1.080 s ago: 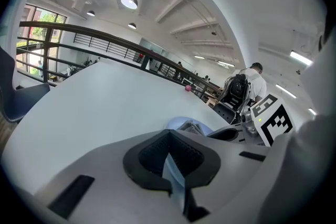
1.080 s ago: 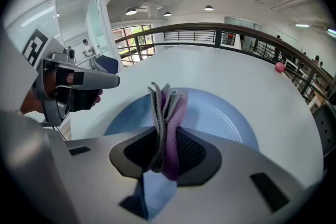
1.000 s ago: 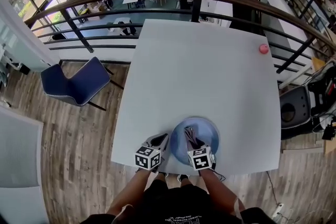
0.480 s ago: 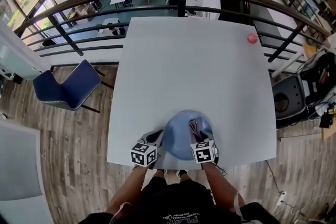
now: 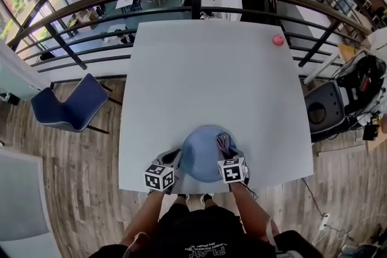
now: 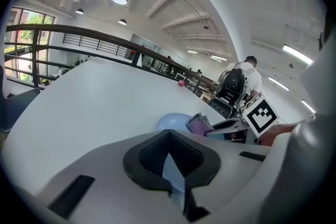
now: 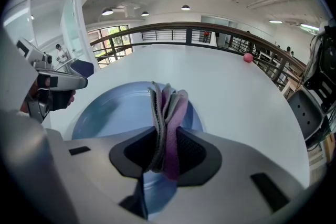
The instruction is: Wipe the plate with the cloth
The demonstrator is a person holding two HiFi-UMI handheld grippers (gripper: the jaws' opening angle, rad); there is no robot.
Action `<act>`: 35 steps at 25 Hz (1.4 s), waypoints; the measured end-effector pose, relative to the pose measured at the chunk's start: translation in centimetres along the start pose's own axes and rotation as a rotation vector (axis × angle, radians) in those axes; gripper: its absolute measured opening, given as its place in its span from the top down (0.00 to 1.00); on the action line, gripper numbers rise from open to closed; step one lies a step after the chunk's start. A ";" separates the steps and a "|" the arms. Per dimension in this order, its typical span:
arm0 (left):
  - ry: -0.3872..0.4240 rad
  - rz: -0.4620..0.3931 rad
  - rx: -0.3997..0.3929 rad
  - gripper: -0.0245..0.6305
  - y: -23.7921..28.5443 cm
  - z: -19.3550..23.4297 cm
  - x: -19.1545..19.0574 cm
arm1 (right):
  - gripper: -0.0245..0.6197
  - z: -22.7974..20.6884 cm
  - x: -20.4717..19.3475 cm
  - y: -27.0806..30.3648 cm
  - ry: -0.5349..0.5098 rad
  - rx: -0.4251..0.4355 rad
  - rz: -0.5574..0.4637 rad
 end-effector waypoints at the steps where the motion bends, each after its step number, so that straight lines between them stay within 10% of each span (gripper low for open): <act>1: 0.001 0.000 0.000 0.95 -0.1 0.0 0.0 | 0.79 -0.1 -0.1 0.0 -0.002 -0.004 -0.001; 16: -0.032 -0.002 0.051 0.95 -3.0 0.8 -1.4 | 0.79 9.0 0.4 -0.3 -0.116 0.200 -0.029; 35: -0.048 -0.003 0.065 0.95 -3.9 0.4 -3.1 | 0.79 11.3 -0.3 -0.2 -0.167 0.257 0.006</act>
Point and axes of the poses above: the fingertips, and each gripper's own axes: y forward along the fingers, z to its left, x out of its top, the point moved 5 cm from there along -y, backward along the fingers, and after that the axes turned 3 degrees about -y, right-handed, at the moved point
